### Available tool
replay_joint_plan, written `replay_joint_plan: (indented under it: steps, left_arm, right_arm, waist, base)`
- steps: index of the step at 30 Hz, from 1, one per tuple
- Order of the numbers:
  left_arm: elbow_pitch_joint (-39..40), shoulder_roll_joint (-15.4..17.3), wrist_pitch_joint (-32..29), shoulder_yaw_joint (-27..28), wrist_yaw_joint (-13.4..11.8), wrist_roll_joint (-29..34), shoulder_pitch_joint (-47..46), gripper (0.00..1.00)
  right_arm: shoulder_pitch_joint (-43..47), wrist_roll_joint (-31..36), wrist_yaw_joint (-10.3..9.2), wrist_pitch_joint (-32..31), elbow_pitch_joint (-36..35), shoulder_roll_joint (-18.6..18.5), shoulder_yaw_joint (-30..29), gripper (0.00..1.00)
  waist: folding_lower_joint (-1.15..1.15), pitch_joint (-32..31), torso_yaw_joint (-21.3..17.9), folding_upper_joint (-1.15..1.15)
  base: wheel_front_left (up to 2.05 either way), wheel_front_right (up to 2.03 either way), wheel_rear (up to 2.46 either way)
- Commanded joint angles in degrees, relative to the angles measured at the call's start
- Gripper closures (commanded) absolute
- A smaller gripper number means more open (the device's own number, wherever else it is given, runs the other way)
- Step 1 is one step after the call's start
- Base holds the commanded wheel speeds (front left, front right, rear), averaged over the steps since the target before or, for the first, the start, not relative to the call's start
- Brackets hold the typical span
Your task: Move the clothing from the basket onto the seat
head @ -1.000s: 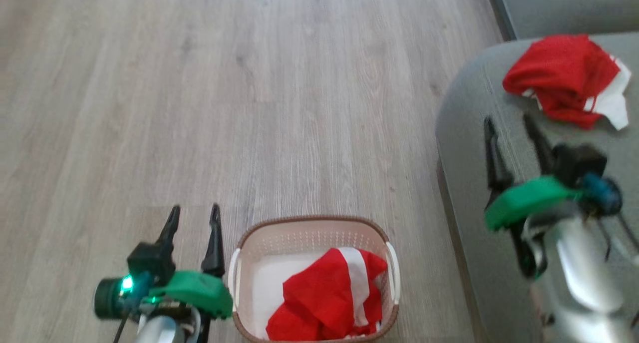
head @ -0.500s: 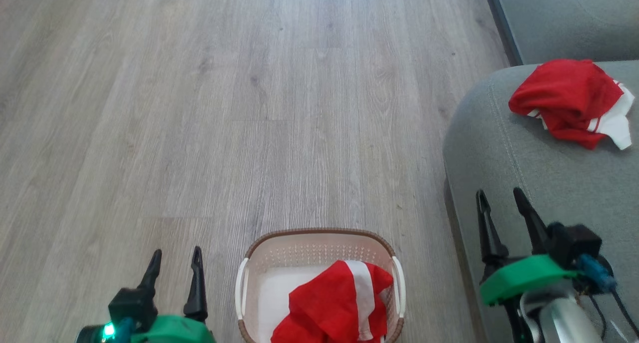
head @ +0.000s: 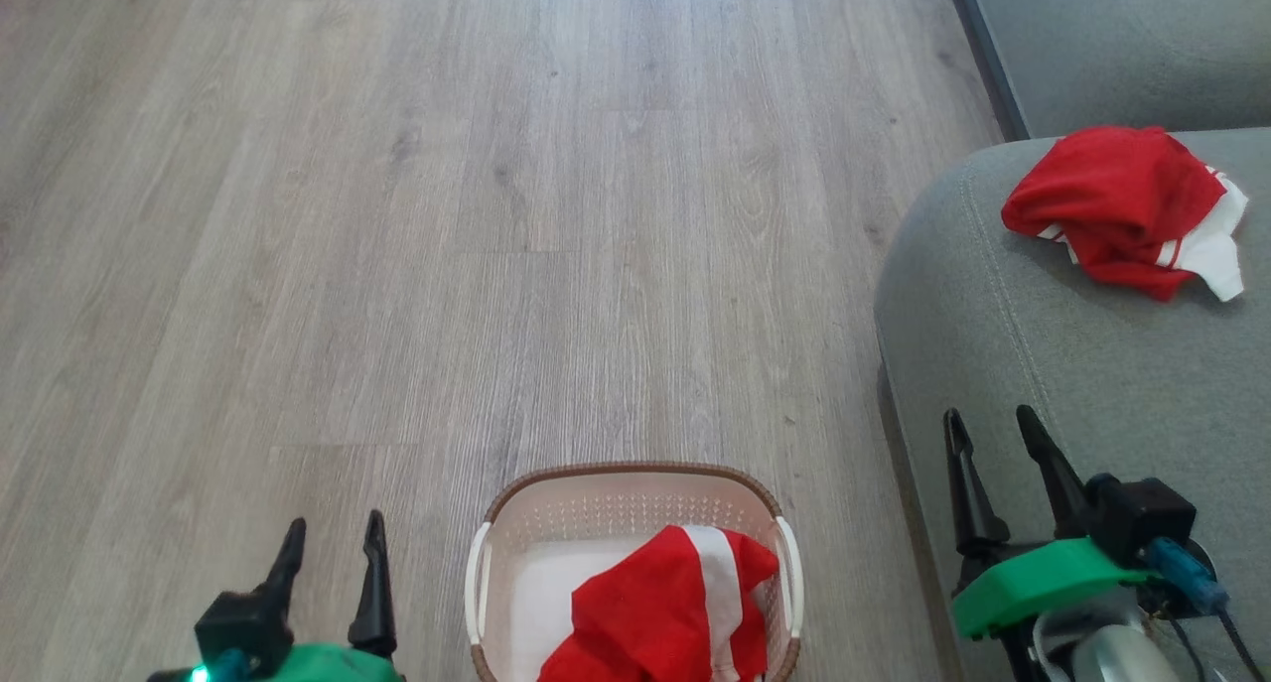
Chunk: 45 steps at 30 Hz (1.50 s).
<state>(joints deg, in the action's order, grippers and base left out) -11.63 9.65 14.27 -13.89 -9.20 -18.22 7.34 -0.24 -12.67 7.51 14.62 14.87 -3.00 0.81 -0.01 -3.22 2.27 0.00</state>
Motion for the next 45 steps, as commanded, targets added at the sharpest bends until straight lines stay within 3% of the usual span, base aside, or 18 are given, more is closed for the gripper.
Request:
replay_joint_plan:
  steps: [1, 36, 45]
  left_arm:
    - [1.24, -0.27, 0.73, 2.54, 0.38, 0.94, -2.2, 0.0]
    - [0.08, -3.32, 0.73, 5.96, 3.75, 5.01, -1.53, 0.0]
    - [-1.99, -2.83, 0.72, 3.58, 5.62, 7.1, -3.37, 0.0]
  right_arm:
    - [-1.43, -0.09, -0.02, 0.38, -2.0, 0.12, 1.27, 0.0]
    - [-1.13, 0.0, -0.02, 0.38, -1.91, 0.13, 0.79, 0.0]
    - [-1.67, -0.04, -0.02, 0.38, -3.1, 0.13, 0.72, 0.0]
  waist:
    - [0.01, 0.0, 0.01, 0.0]
    - [0.01, 0.58, -0.05, 0.0]
    - [0.01, 2.94, -0.47, 0.0]
  base:
    - [0.0, 0.0, 0.0]
    - [0.0, 0.0, 0.0]
    - [0.0, 0.0, 0.0]
